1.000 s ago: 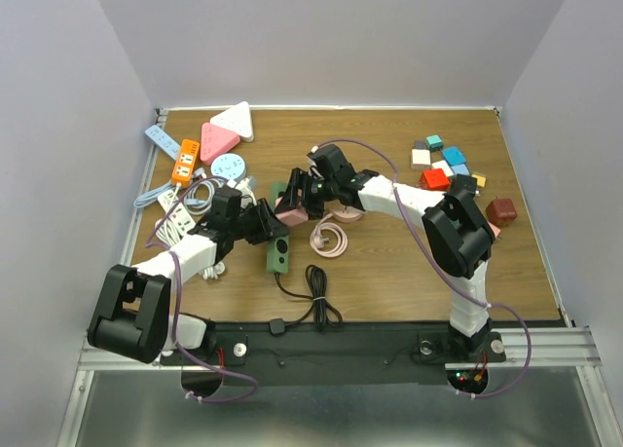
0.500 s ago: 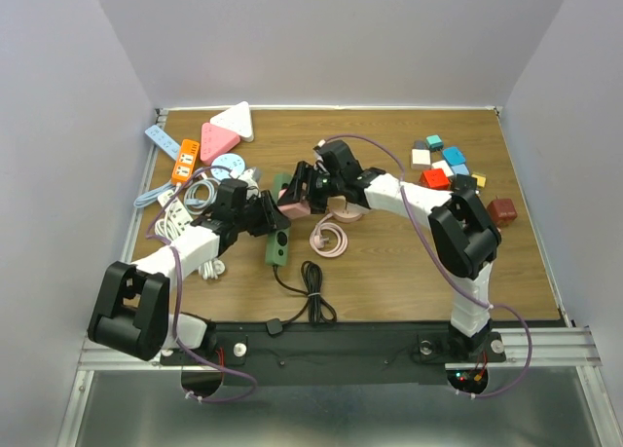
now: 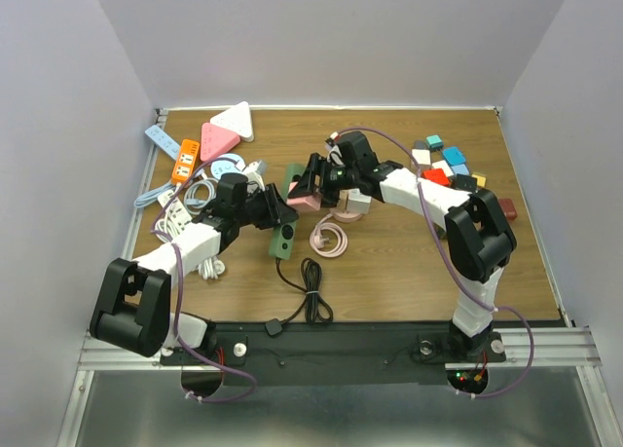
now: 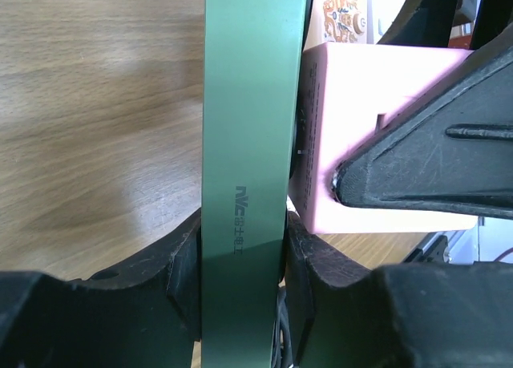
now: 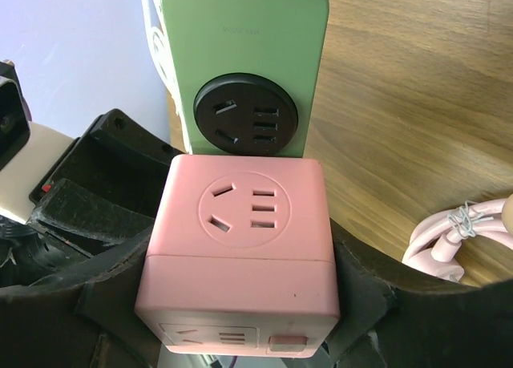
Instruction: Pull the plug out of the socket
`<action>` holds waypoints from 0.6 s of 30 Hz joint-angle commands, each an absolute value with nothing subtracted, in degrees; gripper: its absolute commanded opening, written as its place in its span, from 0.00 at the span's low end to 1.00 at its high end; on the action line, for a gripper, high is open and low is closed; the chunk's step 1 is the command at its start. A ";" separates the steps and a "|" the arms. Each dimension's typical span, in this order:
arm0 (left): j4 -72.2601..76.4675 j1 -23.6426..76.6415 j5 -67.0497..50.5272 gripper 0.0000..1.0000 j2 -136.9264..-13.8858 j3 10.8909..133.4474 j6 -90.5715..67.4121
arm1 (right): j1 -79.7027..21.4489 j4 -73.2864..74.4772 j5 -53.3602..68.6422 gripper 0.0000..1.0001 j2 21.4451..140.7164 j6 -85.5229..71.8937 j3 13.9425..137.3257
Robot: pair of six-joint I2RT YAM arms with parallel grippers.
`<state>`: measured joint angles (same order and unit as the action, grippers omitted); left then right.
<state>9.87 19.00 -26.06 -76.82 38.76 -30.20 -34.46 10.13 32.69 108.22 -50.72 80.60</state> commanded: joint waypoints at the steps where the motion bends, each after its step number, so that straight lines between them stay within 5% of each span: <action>1: -2.20 11.87 -8.25 0.00 -78.75 36.91 -29.79 | -30.06 11.69 40.17 0.00 98.26 -50.10 80.86; 18: -0.27 10.55 -12.74 0.00 -81.39 38.24 -32.43 | -39.90 14.85 9.31 0.00 98.54 -46.95 81.73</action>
